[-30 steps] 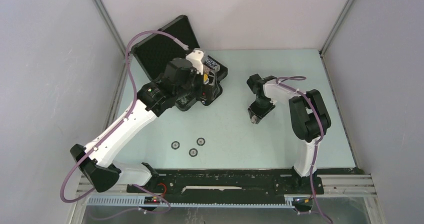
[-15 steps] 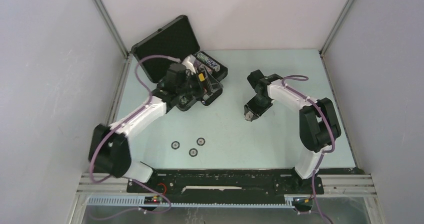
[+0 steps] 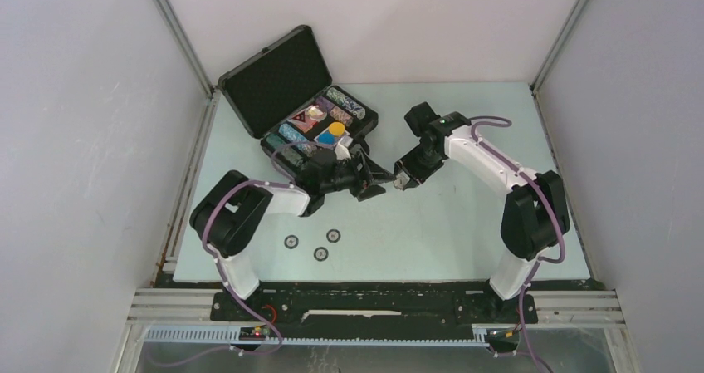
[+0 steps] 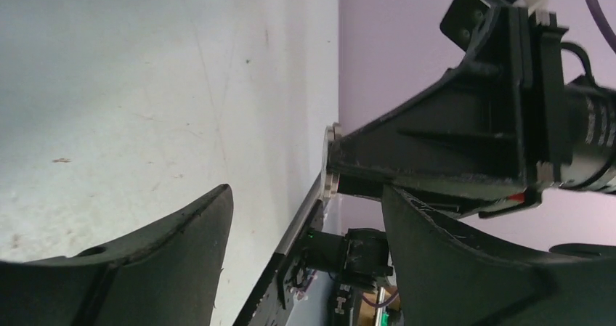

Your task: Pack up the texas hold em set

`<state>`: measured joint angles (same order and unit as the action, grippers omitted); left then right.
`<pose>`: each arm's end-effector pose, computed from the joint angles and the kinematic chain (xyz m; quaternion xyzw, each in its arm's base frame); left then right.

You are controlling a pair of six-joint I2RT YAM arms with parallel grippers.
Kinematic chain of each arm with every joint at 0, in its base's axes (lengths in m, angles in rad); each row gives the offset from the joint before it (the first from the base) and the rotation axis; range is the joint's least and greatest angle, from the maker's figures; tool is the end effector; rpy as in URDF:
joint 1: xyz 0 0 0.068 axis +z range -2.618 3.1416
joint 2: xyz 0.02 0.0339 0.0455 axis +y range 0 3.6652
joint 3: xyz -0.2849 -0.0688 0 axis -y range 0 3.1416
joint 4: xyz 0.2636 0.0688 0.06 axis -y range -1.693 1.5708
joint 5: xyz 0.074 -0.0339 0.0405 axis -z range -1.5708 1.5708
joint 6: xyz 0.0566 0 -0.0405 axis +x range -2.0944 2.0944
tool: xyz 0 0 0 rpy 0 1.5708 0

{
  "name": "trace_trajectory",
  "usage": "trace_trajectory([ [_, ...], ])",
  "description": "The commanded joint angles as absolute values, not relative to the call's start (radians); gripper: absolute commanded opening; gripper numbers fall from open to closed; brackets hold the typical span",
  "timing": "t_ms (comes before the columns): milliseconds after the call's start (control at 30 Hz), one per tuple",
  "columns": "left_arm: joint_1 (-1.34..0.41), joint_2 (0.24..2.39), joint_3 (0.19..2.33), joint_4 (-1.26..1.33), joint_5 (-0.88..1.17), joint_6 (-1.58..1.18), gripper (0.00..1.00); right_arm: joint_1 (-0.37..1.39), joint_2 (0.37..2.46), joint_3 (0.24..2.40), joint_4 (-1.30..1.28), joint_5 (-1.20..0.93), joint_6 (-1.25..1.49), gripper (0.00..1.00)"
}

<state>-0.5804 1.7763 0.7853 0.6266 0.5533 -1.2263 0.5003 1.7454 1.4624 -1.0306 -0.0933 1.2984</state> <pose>0.3072 -0.2370 0.1612 -0.1045 0.8004 -0.5678 0.1611 0.3243 0.1833 0.2520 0.3794 0.9152 0.1291 0.0435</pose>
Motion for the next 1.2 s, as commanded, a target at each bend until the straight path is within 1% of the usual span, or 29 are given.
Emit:
trace_trajectory([
  [0, -0.609, 1.811, 0.693, 0.942, 0.508, -1.344, 0.8, 0.519, 1.769, 1.511, -1.067, -0.124, 1.346, 0.0],
  [100, -0.614, 1.812, 0.69, 0.97, 0.503, -1.34, 0.8, 0.525, 1.779, 1.511, -1.049, -0.151, 1.357, 0.0],
  [200, -0.622, 1.811, 0.685, 0.96, 0.488, -1.333, 0.74, 0.532, 1.778, 1.511, -1.036, -0.16, 1.372, 0.0],
  [433, -0.623, 1.793, 0.679, 0.947, 0.457, -1.316, 0.53, 0.541, 1.769, 1.511, -1.035, -0.158, 1.407, 0.0],
  [567, -0.622, 1.773, 0.683, 0.93, 0.445, -1.296, 0.46, 0.551, 1.77, 1.511, -1.036, -0.162, 1.43, 0.0],
  [700, -0.623, 1.735, 0.687, 0.869, 0.423, -1.253, 0.34, 0.559, 1.77, 1.512, -1.036, -0.16, 1.451, 0.0],
  [800, -0.622, 1.692, 0.705, 0.764, 0.403, -1.205, 0.19, 0.566, 1.765, 1.509, -1.034, -0.153, 1.455, 0.0],
  [933, -0.623, 1.602, 0.744, 0.605, 0.358, -1.099, 0.02, 0.567, 1.739, 1.487, -1.022, -0.154, 1.466, 0.0],
  [1000, -0.623, 1.554, 0.752, 0.545, 0.317, -1.044, 0.0, 0.566, 1.72, 1.482, -1.018, -0.152, 1.467, 0.0],
  [1067, -0.623, 1.521, 0.762, 0.499, 0.302, -1.013, 0.0, 0.568, 1.692, 1.465, -0.989, -0.153, 1.459, 0.1],
  [1100, -0.623, 1.513, 0.765, 0.487, 0.297, -1.0, 0.0, 0.568, 1.674, 1.455, -0.971, -0.153, 1.454, 0.2],
  [1167, -0.624, 1.505, 0.769, 0.48, 0.301, -0.987, 0.0, 0.568, 1.635, 1.435, -0.935, -0.146, 1.44, 0.45],
])
